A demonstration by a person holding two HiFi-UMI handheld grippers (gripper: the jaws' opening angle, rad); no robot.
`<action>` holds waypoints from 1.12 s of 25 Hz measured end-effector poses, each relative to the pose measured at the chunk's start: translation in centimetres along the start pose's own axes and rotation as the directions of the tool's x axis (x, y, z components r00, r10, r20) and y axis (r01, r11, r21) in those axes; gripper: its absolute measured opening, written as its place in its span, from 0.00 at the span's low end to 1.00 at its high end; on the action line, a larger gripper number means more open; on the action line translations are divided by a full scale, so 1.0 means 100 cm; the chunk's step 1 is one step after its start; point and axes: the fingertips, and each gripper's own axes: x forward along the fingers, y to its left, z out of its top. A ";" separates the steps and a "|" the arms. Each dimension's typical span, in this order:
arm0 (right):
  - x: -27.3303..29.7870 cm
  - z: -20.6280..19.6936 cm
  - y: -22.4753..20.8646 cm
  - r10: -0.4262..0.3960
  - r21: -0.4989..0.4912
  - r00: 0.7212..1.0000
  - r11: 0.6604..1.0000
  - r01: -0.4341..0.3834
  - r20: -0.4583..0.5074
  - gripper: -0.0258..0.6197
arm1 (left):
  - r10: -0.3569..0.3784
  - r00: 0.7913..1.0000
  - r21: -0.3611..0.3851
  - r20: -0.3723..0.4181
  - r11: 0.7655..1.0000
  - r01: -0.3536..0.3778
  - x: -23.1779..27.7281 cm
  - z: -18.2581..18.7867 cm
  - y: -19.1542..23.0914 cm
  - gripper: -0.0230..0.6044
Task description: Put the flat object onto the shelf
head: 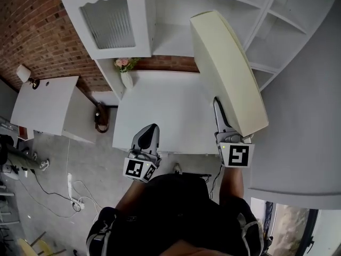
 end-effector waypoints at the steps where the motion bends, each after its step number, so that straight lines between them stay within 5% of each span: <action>1: 0.008 -0.001 -0.003 0.005 -0.069 1.000 0.998 -0.007 -0.023 0.47 | 0.000 1.000 0.002 -0.002 1.000 0.000 0.003 -0.001 0.001 0.06; 4: 0.023 -0.026 -0.011 -0.038 -0.176 0.979 0.984 0.003 -0.198 0.48 | 0.005 1.000 0.004 -0.006 1.000 -0.005 0.009 -0.003 0.002 0.06; 8: 0.050 -0.032 -0.013 -0.095 -0.309 0.979 0.950 0.036 -0.179 0.48 | 0.012 1.000 -0.001 -0.016 1.000 -0.012 0.013 -0.008 0.003 0.06; 12: 0.077 -0.047 -0.006 -0.141 -0.589 0.969 0.808 -0.005 -0.202 0.48 | 0.013 1.000 -0.008 -0.027 1.000 -0.013 0.016 -0.015 0.003 0.06; 15: 0.091 -0.073 0.000 -0.178 -0.702 0.945 0.709 -0.072 -0.276 0.48 | 0.014 1.000 -0.005 -0.021 1.000 -0.014 0.018 -0.015 0.001 0.06; 18: 0.101 -0.097 0.002 -0.196 -0.736 0.922 0.665 -0.127 -0.335 0.48 | 0.015 1.000 -0.004 -0.018 1.000 -0.015 0.021 -0.016 0.001 0.06; 24: 0.124 -0.137 0.011 -0.173 -0.738 0.887 0.634 -0.231 -0.427 0.48 | 0.034 0.999 -0.014 -0.036 0.999 -0.035 0.025 -0.019 0.003 0.06; 28: 0.140 -0.163 0.018 -0.178 -0.771 0.867 0.563 -0.299 -0.466 0.48 | 0.056 0.997 -0.029 -0.053 0.998 -0.058 0.026 -0.021 0.008 0.06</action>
